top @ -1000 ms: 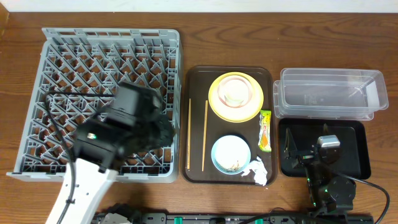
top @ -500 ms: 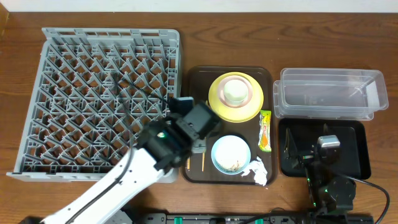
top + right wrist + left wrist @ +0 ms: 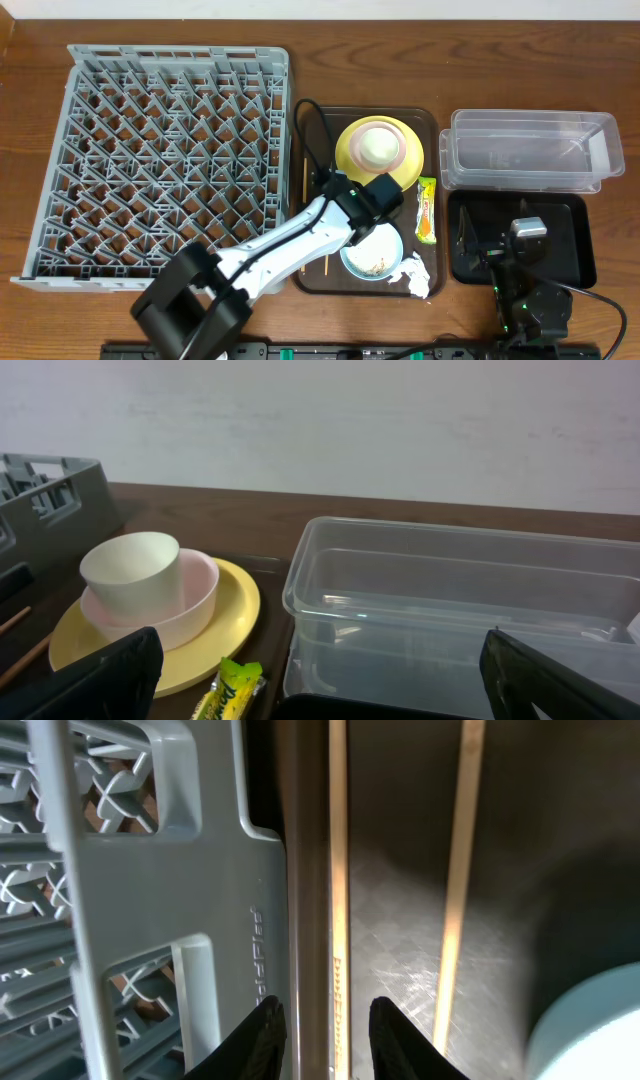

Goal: Sort waste into correct bins and load items into the dishwasher
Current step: 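Lower the left gripper and close it on one wooden chopstick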

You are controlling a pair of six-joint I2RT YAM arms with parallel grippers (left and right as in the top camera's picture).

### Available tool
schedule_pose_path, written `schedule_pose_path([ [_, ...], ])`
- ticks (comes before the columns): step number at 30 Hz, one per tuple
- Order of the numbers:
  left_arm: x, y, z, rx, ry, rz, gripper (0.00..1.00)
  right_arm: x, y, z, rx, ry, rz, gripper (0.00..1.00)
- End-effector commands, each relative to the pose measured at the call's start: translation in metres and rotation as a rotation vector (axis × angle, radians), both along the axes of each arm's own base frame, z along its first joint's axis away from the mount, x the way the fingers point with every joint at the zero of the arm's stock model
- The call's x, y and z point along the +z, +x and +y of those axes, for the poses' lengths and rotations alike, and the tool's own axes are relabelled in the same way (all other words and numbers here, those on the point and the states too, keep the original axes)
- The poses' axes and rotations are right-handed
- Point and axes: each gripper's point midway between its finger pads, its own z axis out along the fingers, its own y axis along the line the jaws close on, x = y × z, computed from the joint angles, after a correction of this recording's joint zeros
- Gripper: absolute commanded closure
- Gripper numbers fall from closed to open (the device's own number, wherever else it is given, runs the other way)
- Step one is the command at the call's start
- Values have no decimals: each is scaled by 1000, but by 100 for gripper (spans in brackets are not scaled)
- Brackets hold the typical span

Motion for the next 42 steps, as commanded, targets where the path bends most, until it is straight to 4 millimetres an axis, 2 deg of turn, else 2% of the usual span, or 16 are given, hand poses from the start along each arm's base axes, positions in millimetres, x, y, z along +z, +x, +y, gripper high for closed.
schedule_pose_path([
  [1, -5, 4, 9, -6, 65, -19, 70, -1, 0, -2, -9, 10, 5, 1],
  [4, -8, 7, 7, -6, 60, -27, 86, -1, 0, -2, -9, 10, 5, 1],
  [6, -9, 9, 4, -5, 50, -36, 92, -1, 0, -2, -9, 11, 5, 1],
  [12, -9, 14, -2, -4, 25, -58, 92, -1, 0, -2, -9, 10, 5, 1],
  [17, -13, 16, 6, -3, 58, -85, 92, -1, 0, -2, -9, 10, 5, 1],
  [26, -40, 6, 18, -3, 65, -81, 92, -1, 0, -2, -9, 10, 5, 1],
  [42, -64, 0, 28, 0, 56, -103, 92, -1, 0, -2, -9, 11, 5, 1],
])
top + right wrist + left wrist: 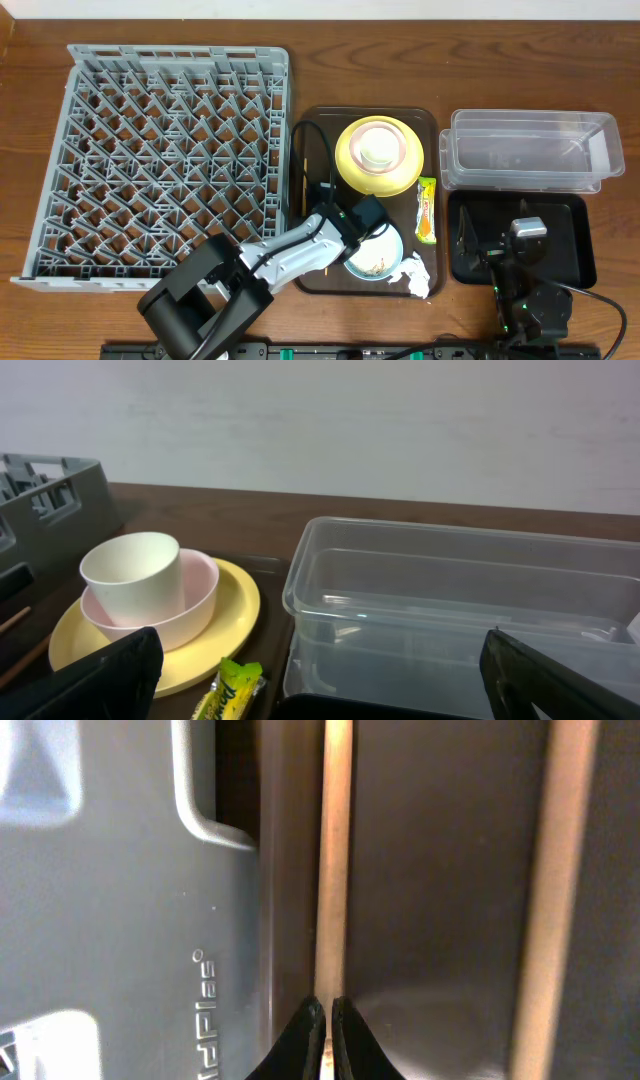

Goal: Sort waste into correct bins and load items into the dishwasher
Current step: 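Lower the left gripper and close it on one wooden chopstick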

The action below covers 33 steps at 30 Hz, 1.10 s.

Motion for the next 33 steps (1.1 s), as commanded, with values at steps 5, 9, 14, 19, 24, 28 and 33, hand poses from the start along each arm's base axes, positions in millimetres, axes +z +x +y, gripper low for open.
schedule_pose_path([
  [5, -5, 0, 8, 5, 34, -15, 92, -1, 0, -2, -9, 10, 5, 1],
  [9, -9, -3, 2, 6, 0, 9, 92, -1, 0, -2, -9, 10, 5, 1],
  [14, -14, -7, -9, 5, -63, 43, 92, -1, 0, -2, -9, 10, 5, 1],
  [19, -17, -9, -18, 1, -111, 65, 92, -1, 0, -2, -9, 10, 5, 1],
  [24, -20, -10, -35, -60, -175, 101, 92, -1, 0, -2, -9, 10, 5, 1],
  [28, -19, -8, -38, -62, -186, 91, 92, -2, 0, -2, -9, 10, 6, 1],
  [33, -18, -5, -37, -78, -172, 81, 68, -2, 0, -2, -9, 10, 6, 1],
])
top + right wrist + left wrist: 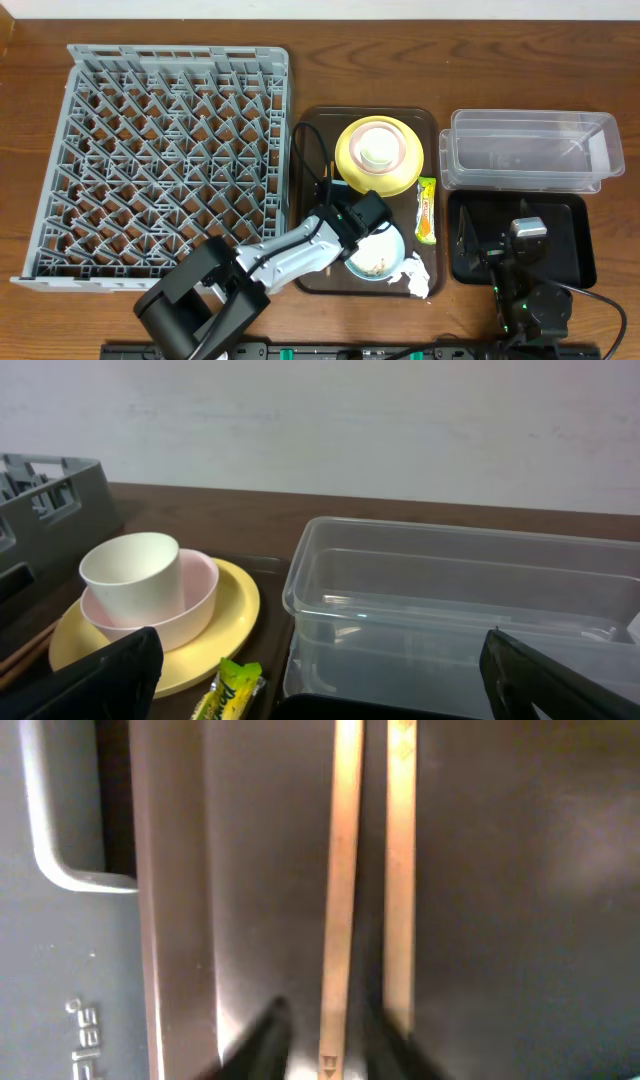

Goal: Sort waste into correct bins and load items into the dishwasher
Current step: 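Lower the left gripper and close it on one wooden chopstick, then lift the chopstick with the left gripper and place it in the dish rack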

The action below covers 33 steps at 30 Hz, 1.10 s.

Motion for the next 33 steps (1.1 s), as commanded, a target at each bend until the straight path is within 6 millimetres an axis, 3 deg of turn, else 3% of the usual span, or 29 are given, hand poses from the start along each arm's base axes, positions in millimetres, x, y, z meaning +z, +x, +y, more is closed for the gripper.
schedule_pose_path([
  [1, -14, -13, -2, -27, -7, 82, 67, -2, 0, -2, -9, 10, 6, 1],
  [12, 19, 17, 8, 60, -94, -2, 66, -2, 0, -2, -9, 10, 6, 1],
  [20, 13, 17, 13, 70, -82, 14, 67, -2, 0, -2, -9, 10, 6, 1],
  [33, 11, 17, 3, 25, -114, 28, 71, -2, 0, -2, -9, 10, 7, 1],
])
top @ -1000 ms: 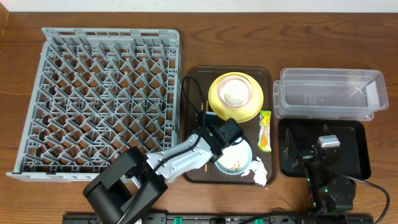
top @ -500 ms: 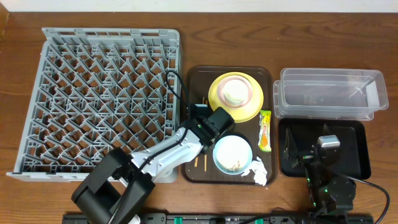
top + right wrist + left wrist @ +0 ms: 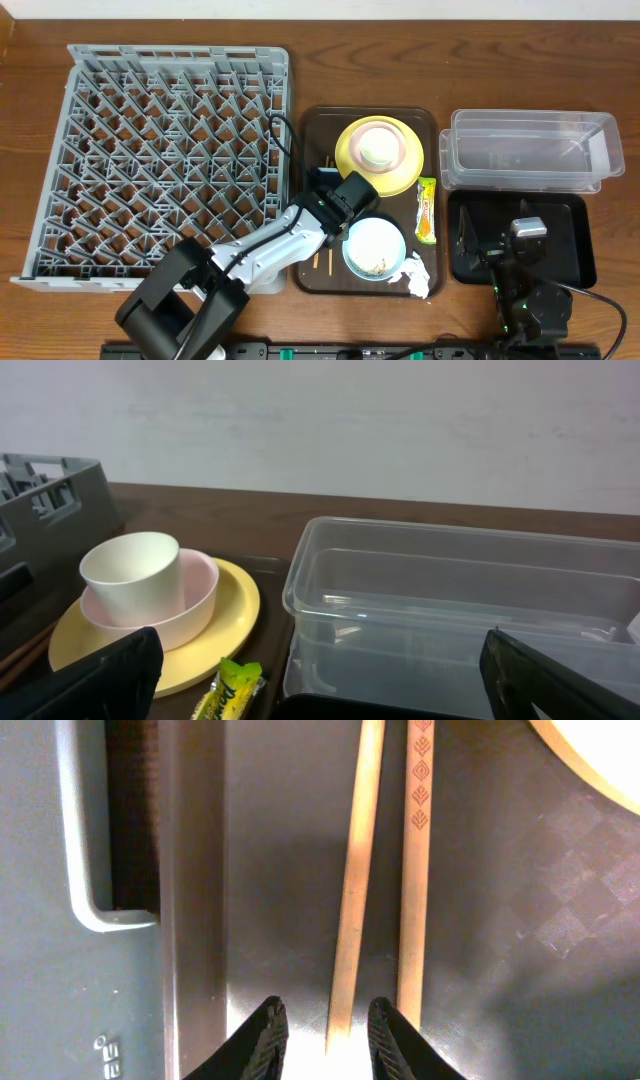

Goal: Sort waste into correct bins and load items into the dishwasher
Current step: 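Lift the chopstick with the left gripper and place it in the dish rack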

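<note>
Two wooden chopsticks lie side by side on the brown tray (image 3: 250, 870), a plain one (image 3: 358, 880) and a patterned one (image 3: 415, 870); their near ends (image 3: 322, 262) also show from overhead. My left gripper (image 3: 325, 1042) is open low over the tray, with the plain chopstick's end between its fingers, untouched. The grey dish rack (image 3: 170, 160) stands to its left. Over the black bin (image 3: 570, 245), my right gripper (image 3: 320, 675) is open and holds nothing.
On the tray are a yellow plate (image 3: 395, 170) with a pink bowl and white cup, a pale bowl with food scraps (image 3: 373, 247), a green wrapper (image 3: 426, 210) and a crumpled napkin (image 3: 415, 275). A clear bin (image 3: 530, 150) sits at the right.
My left gripper has moved toward the rack and the far side of the tray, still open. The chopstick's pattern and the plate's edge now show. The right arm has not moved.
First my left gripper was open astride one chopstick lying against the tray's left rim, the other chopstick apart. Then it was shut on that chopstick. After that it was open, both chopsticks close together away from the rim, as now.
</note>
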You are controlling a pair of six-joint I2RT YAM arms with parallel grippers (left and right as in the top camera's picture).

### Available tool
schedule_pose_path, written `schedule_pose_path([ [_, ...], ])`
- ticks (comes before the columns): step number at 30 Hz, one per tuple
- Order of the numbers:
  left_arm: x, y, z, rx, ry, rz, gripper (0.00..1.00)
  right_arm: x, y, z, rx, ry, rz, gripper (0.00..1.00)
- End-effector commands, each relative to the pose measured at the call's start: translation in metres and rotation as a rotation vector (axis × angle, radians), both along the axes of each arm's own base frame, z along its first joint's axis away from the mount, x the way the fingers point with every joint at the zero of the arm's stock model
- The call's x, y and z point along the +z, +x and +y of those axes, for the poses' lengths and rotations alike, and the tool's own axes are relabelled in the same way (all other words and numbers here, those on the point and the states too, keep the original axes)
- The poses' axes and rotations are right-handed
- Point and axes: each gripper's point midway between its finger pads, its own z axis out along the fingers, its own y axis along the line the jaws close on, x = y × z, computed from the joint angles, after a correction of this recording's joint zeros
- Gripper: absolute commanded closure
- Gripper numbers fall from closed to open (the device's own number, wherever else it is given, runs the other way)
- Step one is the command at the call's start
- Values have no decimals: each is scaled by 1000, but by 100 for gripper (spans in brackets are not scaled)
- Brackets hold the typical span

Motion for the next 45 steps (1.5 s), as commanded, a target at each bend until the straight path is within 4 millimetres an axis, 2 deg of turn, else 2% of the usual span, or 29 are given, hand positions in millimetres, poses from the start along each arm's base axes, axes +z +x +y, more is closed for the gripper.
schedule_pose_path([
  [1, -4, 0, 0, -30, 8, 7, 71, -2, 0, -2, -9, 10, 7, 1],
  [17, -16, -2, 7, -25, 28, -4, 76, -2, 0, -2, -9, 10, 7, 1],
  [25, -41, -5, 10, -25, 69, 37, 81, -2, 0, -2, -9, 10, 7, 1],
  [28, -44, -9, 13, -26, 84, 53, 81, -2, 0, -2, -9, 10, 7, 1],
  [30, -40, -10, 14, -25, 84, 53, 92, -2, 0, -2, -9, 10, 7, 1],
  [32, -38, -9, 13, -25, 78, 47, 92, -2, 0, -2, -9, 10, 7, 1],
  [35, -28, -3, 8, -25, 53, 20, 92, -2, 0, -2, -9, 10, 7, 1],
  [39, -1, 9, -5, -33, -8, -45, 93, -2, 0, -2, -9, 10, 7, 1],
  [45, 75, 18, -13, -56, -139, -192, 92, -2, 0, -2, -9, 10, 7, 1],
])
